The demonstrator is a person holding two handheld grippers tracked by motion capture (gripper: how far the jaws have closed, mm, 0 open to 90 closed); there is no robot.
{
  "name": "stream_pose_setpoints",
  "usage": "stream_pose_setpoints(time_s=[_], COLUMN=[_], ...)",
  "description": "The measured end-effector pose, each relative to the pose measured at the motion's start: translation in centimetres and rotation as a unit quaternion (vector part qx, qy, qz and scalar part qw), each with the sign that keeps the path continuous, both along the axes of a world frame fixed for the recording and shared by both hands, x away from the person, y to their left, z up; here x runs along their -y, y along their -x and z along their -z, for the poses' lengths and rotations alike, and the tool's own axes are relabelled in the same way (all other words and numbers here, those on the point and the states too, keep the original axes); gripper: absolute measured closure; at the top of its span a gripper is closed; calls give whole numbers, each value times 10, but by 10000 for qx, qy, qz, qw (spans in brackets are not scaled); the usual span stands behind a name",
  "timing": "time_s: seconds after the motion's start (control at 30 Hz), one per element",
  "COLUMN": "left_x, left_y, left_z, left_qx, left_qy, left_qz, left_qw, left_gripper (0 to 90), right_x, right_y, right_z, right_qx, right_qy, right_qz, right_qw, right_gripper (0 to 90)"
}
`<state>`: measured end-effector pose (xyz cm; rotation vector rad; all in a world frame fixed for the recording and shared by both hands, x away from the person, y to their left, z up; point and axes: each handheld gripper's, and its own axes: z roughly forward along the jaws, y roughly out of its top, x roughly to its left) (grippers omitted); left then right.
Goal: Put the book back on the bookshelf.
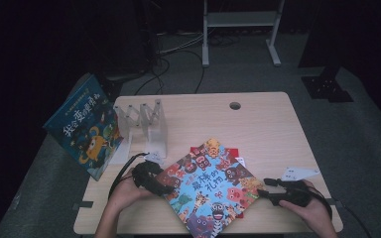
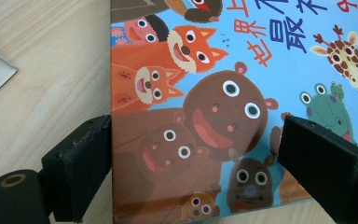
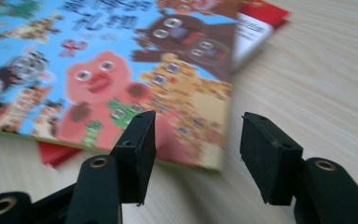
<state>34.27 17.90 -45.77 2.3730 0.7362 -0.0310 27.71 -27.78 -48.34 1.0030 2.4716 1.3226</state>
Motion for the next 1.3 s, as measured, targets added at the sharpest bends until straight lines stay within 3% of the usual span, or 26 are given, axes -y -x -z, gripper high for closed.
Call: stream_pose_setpoints(time_s=[0.17, 0.47, 0.57, 0.73, 1.1, 1.3], left_x=[-2, -4, -4, -4, -9, -15], left_y=[0, 0, 0, 0, -2, -2], left_z=[0, 1, 1, 1, 0, 1], left_qx=[-50, -101, -104, -117, -71, -150], left_qy=[4, 19, 16, 14, -52, -9], left_qz=[4, 7, 7, 6, -147, -165], left_qw=[10000, 9999, 9999, 9999, 9999, 9998], left_gripper=[102, 102, 102, 102, 92, 92], right_x=[-10, -1, 1, 2, -13, -25], right_y=[-6, 4, 8, 7, -2, -13], right_z=[-2, -4, 0, 3, 2, -1], right_qx=[46, 97, -12, -74, -40, 29], right_qy=[116, 255, 547, 330, 357, 463], right_qz=[-19, -159, -197, -168, -158, -127], right_qw=[9999, 9995, 9983, 9993, 9992, 9988], right_gripper=[408, 405, 382, 404, 414, 421])
